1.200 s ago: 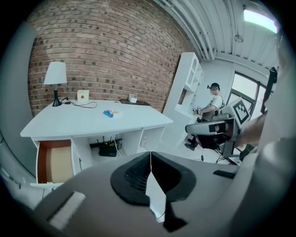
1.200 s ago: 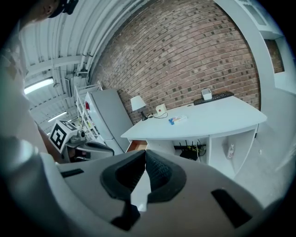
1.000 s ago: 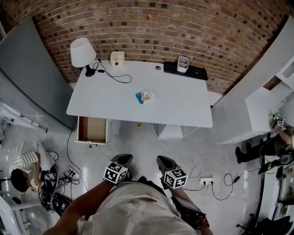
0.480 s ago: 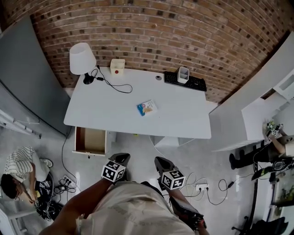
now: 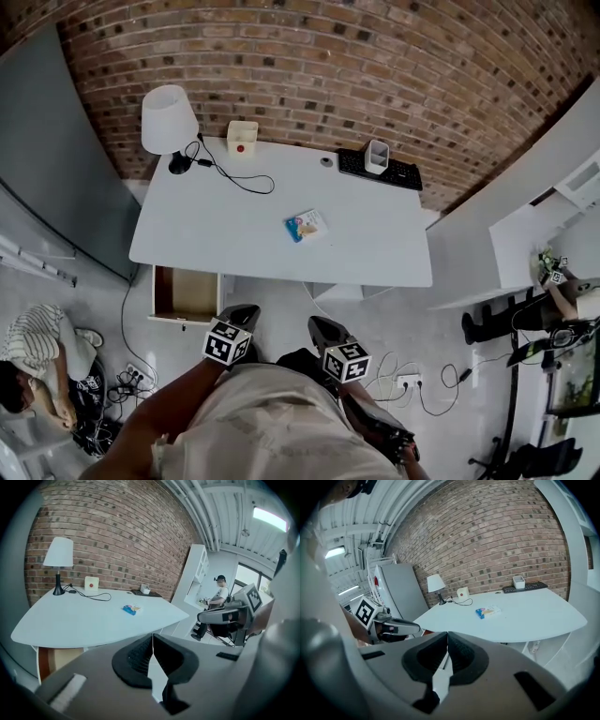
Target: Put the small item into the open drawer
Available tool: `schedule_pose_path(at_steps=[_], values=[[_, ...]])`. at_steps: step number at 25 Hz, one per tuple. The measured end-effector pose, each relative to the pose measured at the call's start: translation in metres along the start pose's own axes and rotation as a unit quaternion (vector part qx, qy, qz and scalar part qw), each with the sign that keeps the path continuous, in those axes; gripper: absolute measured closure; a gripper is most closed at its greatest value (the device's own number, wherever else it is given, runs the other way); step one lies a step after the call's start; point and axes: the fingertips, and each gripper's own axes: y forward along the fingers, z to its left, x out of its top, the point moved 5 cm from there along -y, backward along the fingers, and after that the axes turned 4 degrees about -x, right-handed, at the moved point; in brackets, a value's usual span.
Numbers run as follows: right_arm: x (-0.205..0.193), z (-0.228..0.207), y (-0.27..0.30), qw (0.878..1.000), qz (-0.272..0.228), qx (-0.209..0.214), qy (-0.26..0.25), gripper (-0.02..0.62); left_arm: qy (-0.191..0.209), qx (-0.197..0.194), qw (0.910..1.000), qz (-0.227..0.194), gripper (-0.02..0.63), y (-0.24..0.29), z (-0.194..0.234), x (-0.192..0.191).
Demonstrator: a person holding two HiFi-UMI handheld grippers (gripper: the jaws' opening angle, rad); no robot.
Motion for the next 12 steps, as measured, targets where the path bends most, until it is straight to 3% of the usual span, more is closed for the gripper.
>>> schedule_pose_path(at_steps=[12], values=[[0.0, 0.003, 0.022, 1.0, 0.004, 0.009, -0.013, 0.589, -0.005, 0.004, 0.9997, 0.022, 0.598, 0.0, 0.018, -0.011]])
